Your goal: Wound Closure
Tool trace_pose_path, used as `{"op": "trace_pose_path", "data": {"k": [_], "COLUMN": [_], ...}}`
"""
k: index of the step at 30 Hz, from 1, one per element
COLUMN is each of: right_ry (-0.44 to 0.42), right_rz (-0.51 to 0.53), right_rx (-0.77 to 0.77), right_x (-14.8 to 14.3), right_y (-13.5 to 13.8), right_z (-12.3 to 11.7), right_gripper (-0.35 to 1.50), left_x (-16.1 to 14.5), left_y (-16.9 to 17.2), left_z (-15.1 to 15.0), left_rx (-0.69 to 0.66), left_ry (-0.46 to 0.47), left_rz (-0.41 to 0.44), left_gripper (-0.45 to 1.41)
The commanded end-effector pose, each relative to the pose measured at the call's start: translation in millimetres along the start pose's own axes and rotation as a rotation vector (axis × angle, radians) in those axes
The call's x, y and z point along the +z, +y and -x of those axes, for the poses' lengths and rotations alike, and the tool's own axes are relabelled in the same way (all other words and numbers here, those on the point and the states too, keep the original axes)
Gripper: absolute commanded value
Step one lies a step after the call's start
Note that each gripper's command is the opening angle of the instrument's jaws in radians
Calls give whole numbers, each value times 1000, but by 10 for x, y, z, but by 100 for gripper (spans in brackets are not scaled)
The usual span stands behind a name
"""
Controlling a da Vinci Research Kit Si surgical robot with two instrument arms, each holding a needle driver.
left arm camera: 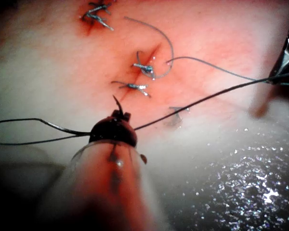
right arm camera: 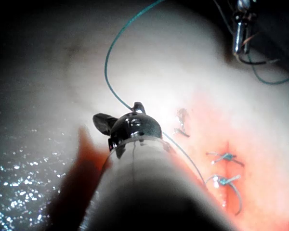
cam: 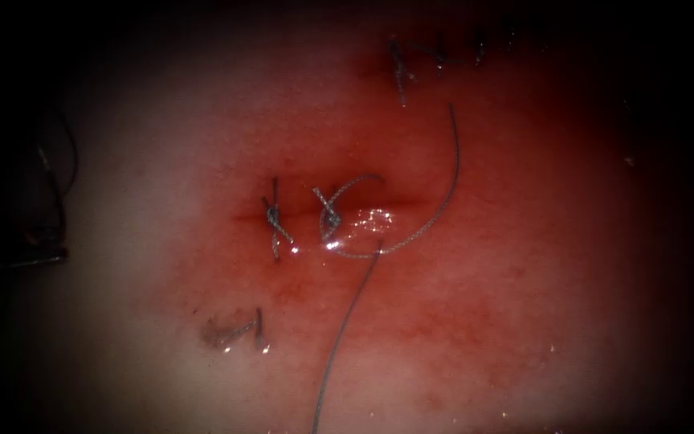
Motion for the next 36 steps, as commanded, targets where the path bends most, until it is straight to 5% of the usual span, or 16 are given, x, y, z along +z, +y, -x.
{"op": "trace_pose_path", "data": {"k": [1,11,20,29,30,31,33,34,36], "right_ry": [8,-45,-75,-90,-105,-105,-122,-142,-188], "right_rz": [33,241,283,274,289,289,298,290,270], "right_rx": [-11,-63,-87,-82,-68,-68,-56,-43,-8], "right_x": [2,-24,25,54,54,54,54,52,47], "right_y": [15,62,79,71,71,71,69,67,60], "right_z": [20,88,157,173,173,173,172,171,168], "right_gripper": [148,143,142,126,81,81,-13,-35,-35], "left_x": [8,10,16,16,16,16,16,16,16], "left_y": [1,0,1,1,2,2,2,2,2], "left_z": [1,2,4,4,4,4,4,4,4], "left_rx": [3,4,8,8,8,8,8,8,8], "left_ry": [1,-2,-8,-9,-9,-9,-12,-12,-11], "left_rz": [1,-1,3,3,2,2,3,3,6], "left_gripper": [-45,-45,-45,-45,-45,-45,-45,-45,-45]}}
